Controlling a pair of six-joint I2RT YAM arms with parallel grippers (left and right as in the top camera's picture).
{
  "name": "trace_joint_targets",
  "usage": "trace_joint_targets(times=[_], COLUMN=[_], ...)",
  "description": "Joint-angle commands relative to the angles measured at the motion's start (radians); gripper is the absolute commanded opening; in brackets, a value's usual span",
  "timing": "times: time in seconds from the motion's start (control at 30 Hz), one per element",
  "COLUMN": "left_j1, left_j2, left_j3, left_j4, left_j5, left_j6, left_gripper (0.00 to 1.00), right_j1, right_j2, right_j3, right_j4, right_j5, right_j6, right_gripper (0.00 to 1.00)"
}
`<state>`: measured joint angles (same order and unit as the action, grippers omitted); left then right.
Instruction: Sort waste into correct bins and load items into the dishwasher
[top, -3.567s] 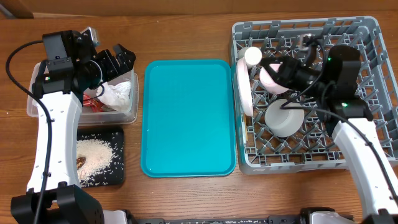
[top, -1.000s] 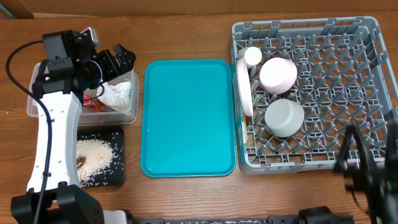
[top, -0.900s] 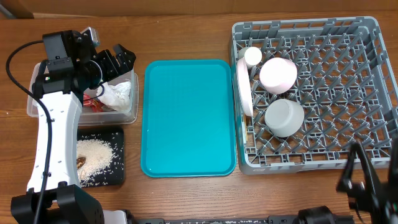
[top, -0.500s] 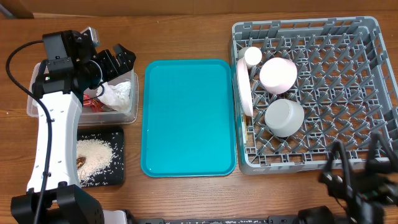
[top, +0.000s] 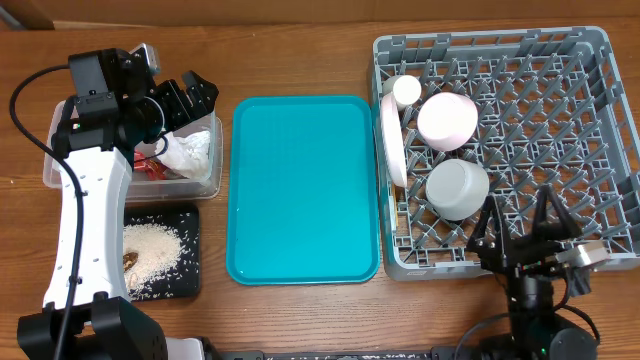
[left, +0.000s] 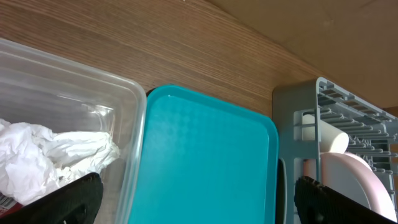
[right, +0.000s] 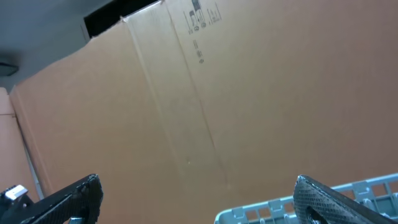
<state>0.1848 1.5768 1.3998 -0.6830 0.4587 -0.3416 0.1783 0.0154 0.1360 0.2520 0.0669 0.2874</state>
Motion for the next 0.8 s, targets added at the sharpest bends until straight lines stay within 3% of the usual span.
trace_joint_targets(times=[0.0, 0.2, 0.43, 0.63, 0.77], left_j1=[-0.002, -0.002, -0.002, -0.002, -0.002], left_j2=[0.000, 0.000, 0.000, 0.000, 0.000], left_j3=[0.010, 0.010, 0.010, 0.010, 0.010], left_j4=[0.003, 0.003, 0.003, 0.003, 0.003], left_j5=[-0.002, -0.002, -0.002, -0.002, -0.002], left_j6=[-0.006, -0.006, -0.006, -0.006, -0.006], left_gripper=[1.00, 1.00, 1.00, 1.00, 1.00], right_j1=[0.006, 0.006, 0.011, 0.011, 0.011], right_j2=[-0.013, -0.013, -0.013, -0.013, -0.013], right_j3=[-0.056, -0.130, -0.128, -0.128, -0.128], right_j4=[0.050, 0.045, -0.101, -0.325, -0.326], right_j5=[0.004, 0.008, 0.023, 0.022, 0.018], right_j6=[-0.004, -0.004, -0.008, -0.007, -0.007], right_gripper=[1.00, 1.00, 1.00, 1.00, 1.00])
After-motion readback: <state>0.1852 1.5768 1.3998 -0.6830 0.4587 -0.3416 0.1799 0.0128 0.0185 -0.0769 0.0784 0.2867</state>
